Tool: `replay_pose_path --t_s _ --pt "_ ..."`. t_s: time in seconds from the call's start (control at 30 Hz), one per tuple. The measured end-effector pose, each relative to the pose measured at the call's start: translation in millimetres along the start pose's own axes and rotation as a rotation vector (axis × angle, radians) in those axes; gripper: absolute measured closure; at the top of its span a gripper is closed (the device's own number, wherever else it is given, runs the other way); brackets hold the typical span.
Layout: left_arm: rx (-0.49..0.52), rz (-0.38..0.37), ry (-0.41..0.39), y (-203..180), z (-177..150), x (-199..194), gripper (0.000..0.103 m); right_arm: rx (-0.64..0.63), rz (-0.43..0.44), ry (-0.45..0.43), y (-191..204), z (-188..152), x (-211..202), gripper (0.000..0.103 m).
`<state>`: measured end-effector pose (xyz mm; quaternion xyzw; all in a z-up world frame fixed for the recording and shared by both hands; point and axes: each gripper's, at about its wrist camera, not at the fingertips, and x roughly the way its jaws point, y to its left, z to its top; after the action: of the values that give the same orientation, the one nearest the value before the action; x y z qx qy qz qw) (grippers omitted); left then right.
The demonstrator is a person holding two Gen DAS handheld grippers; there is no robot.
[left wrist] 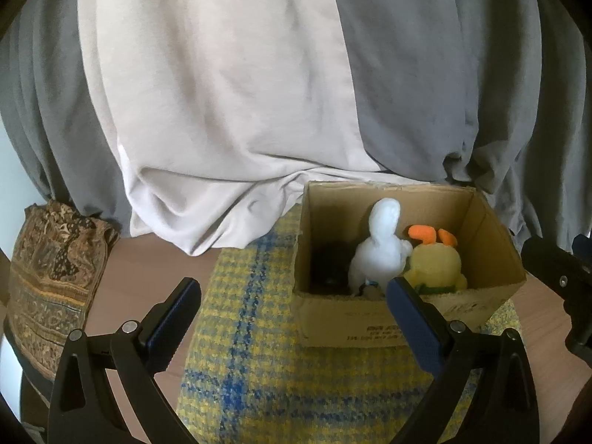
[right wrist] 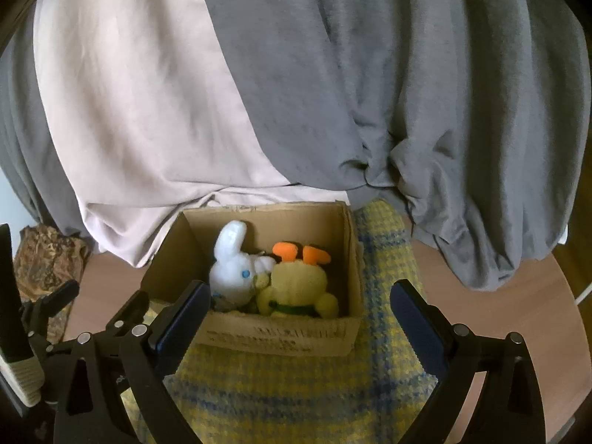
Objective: Organize objects
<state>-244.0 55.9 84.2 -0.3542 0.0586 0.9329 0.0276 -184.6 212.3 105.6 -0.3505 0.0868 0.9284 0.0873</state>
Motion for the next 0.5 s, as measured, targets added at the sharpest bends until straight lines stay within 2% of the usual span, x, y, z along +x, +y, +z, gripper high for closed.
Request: replay_pose_path --t_s 0.5 --pt "-0.046 -0.005 0.005 4.0 -43.9 -29.4 0.001 -0.007 -0.029 -0.013 -6.4 -42.0 -37.5 0.005"
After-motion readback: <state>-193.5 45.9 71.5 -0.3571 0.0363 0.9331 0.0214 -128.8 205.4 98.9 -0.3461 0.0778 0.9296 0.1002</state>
